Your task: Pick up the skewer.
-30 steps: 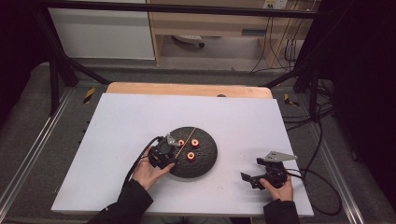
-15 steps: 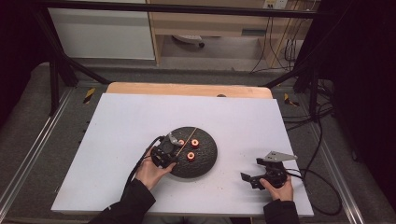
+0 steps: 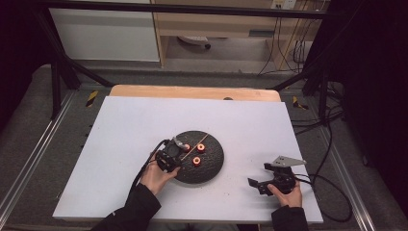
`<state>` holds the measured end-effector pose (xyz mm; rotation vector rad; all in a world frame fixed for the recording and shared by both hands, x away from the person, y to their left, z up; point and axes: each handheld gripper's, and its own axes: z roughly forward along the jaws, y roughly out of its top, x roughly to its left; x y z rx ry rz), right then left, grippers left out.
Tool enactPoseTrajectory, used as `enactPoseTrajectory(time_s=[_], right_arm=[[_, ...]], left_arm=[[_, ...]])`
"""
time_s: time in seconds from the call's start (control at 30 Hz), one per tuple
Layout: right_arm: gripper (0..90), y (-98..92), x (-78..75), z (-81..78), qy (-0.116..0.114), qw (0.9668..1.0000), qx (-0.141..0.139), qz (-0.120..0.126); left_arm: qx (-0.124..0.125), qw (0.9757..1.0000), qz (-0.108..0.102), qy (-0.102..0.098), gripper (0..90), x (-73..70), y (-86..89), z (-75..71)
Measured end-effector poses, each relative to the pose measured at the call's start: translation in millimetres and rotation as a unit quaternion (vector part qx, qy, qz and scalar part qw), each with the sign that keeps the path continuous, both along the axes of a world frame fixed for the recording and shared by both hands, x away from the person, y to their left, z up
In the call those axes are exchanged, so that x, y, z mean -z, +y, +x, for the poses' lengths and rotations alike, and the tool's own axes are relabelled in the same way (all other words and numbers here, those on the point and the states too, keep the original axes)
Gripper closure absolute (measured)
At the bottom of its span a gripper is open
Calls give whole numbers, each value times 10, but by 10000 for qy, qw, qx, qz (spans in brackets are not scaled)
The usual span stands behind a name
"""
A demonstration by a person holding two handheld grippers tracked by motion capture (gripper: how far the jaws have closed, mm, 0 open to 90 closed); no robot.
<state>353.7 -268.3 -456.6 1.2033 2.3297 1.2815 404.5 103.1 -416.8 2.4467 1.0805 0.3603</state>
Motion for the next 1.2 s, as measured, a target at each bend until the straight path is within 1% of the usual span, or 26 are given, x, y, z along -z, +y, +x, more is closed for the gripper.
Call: enactPoseTrajectory(time_s=[0.2,0.4,0.53,0.7,0.83,0.97,1.03,1.1,1.2], right_arm=[[22,0,0,0,1,10000,-2,1],[22,0,1,-1,6,10000,3,-4],[22,0,2,0,1,10000,-6,-6],[22,0,2,-1,1,10000,-2,-10],[22,4,2,-4,28,10000,13,0],[22,6,5,-5,26,10000,27,-3],[22,8,8,-4,32,10000,28,-16],[22,9,12,0,34,10000,6,-41],[22,18,17,-1,59,10000,20,-27]], left_arm=[[-9,10000,1,35,880,-1,-3,12],[28,10000,-55,59,883,-9,18,11],[82,9999,-107,19,883,-30,45,-6],[158,9996,-208,-64,883,-77,117,-28],[207,9991,-324,-156,883,-119,200,-52],[276,9979,-535,-240,883,-157,334,-97],[308,9967,-684,-299,883,-167,409,-128],[402,9952,-824,-329,883,-172,479,-156],[461,9933,-977,-407,883,-158,609,-215]])
